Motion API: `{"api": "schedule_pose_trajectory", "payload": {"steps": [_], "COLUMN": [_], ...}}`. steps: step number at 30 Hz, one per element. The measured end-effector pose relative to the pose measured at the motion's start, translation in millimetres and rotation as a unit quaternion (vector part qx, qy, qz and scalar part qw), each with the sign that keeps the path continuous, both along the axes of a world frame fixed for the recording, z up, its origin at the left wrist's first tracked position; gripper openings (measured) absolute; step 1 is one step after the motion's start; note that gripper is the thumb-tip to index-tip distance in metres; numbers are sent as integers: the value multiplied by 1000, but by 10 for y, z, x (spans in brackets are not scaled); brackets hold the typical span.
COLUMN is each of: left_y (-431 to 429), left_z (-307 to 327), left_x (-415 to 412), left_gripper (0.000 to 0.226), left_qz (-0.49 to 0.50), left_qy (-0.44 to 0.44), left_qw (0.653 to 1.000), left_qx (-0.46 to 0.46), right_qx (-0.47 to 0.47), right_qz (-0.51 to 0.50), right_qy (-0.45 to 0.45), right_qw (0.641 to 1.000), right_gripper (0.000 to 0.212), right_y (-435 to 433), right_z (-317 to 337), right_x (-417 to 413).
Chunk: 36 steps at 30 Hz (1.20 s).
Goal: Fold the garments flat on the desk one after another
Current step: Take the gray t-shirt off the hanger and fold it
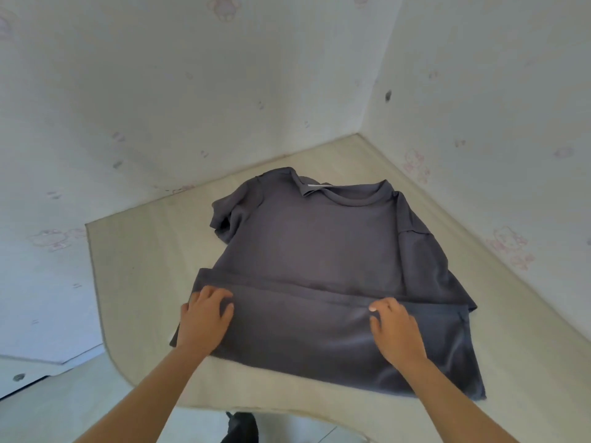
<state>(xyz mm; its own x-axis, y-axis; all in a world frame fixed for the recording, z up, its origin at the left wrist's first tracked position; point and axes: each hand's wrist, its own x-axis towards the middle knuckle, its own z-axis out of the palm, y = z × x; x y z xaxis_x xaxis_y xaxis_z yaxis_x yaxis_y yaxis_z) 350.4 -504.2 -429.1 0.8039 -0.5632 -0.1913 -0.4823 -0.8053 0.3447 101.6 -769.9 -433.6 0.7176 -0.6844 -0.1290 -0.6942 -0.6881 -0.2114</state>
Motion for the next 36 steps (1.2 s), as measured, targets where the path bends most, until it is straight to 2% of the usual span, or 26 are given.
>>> {"api": "schedule_pose_trajectory", "payload": {"steps": [3,6,9,12,14,16,17,20,21,25,28,30,32,34,36], "left_y": [-240,-512,-784,-1028,-1148,-1243,-1268,-1260,-1230,-1090,-1058,-1061,-1042,-988,-932], "left_z": [-25,-66,-120,-211,-284,-291,-281,-189,-166,-171,-222,-231,-223,-246,-256], "left_x": [541,1030,1512,1852,2007,2186,2290,2619,2701,2866,2922,2951,2933,2889,2839], "left_gripper": [37,54,65,78,55,32,28,11,9,5,21,30,49,72,78], "left_qz": [105,195,206,191,176,191,217,305,315,292,319,344,368,341,295], "left_qy": [82,189,250,298,296,289,299,329,316,176,155,164,208,240,240], "left_qw": [983,944,917,907,916,910,891,805,797,881,886,871,853,874,911], "left_qx": [-124,-186,-232,-227,-206,-229,-264,-389,-406,-329,-300,-309,-306,-248,-157], "right_qx": [69,173,261,309,321,321,322,321,311,230,167,110,92,111,143], "right_qz": [34,38,18,-21,-33,-34,-34,-43,-49,-18,26,47,34,48,100], "right_qy": [-49,-69,-60,-58,-65,-56,-47,-30,-31,-1,36,54,26,-37,-90], "right_qw": [996,982,963,949,944,945,945,946,949,973,985,991,995,992,980], "right_gripper": [18,18,16,18,18,18,19,20,21,30,35,50,55,49,39], "right_y": [-78,-87,-61,-88,-136,-234,-292,-520,-606,-997,-1346,-1534,-1564,-1456,-1243], "right_z": [94,173,253,205,174,143,127,57,30,-65,-78,-69,-34,-36,-77], "right_x": [668,1243,1874,2336,2548,2725,2810,3072,3162,3504,3756,3953,4095,4216,4298]}}
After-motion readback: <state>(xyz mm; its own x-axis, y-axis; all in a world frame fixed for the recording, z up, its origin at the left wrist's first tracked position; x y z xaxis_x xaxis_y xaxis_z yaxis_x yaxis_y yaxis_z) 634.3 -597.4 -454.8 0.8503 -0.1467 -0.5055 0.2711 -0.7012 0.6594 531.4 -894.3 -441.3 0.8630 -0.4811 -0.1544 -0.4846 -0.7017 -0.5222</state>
